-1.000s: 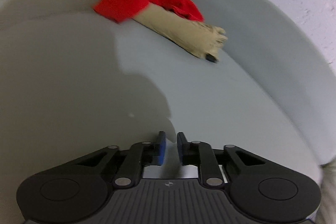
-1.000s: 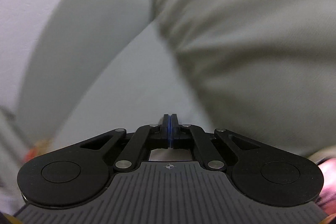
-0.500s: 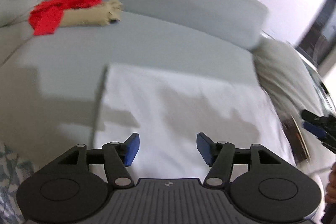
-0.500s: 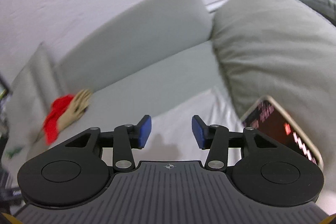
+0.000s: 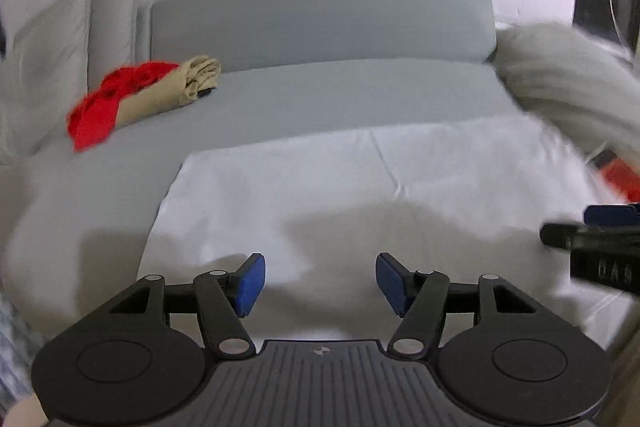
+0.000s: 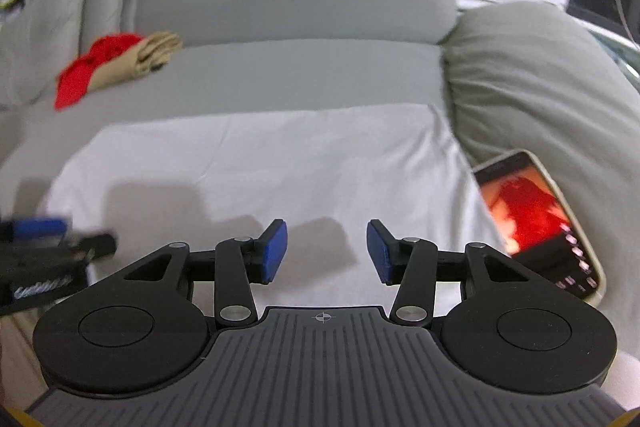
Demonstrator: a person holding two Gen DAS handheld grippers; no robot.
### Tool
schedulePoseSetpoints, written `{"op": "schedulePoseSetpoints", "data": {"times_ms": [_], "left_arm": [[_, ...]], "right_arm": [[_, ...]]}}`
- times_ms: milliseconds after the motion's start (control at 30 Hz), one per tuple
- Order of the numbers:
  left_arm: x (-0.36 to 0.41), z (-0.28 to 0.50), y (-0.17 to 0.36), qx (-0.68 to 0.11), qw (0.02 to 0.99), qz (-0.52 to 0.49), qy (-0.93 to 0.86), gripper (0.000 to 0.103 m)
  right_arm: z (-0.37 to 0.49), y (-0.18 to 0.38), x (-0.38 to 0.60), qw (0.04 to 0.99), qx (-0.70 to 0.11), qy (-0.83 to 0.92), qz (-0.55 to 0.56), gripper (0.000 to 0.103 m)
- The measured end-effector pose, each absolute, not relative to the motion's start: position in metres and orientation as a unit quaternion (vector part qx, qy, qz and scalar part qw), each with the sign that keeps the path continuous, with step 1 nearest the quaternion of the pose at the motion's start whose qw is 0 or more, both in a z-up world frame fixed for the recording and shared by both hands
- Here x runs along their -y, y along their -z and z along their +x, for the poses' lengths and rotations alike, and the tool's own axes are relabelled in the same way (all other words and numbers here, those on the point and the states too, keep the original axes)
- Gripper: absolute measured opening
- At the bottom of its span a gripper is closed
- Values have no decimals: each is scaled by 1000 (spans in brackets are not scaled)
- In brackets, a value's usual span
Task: Fold clothes
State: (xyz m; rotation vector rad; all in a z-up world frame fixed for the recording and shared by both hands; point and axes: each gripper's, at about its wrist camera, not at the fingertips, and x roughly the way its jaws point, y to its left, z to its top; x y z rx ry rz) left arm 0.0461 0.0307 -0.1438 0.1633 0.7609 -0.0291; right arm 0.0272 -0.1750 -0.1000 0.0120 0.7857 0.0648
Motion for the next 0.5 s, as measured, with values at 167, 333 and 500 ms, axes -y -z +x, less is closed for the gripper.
{"op": "schedulePoseSetpoints", "data": {"times_ms": [167,333,500], "left_arm": [[-45,32,140,-425,905,24,20,63],[-46,8,140,-507,860,48,25,62],[-42,-6,123,-458,888,32,34,66]], "right_arm": [[14,111,183,913,-408,-27,-6,55],[-14,99,220,866,-489,-7,106,55],[-54,99,266,853,-437,-19,286,58]]}}
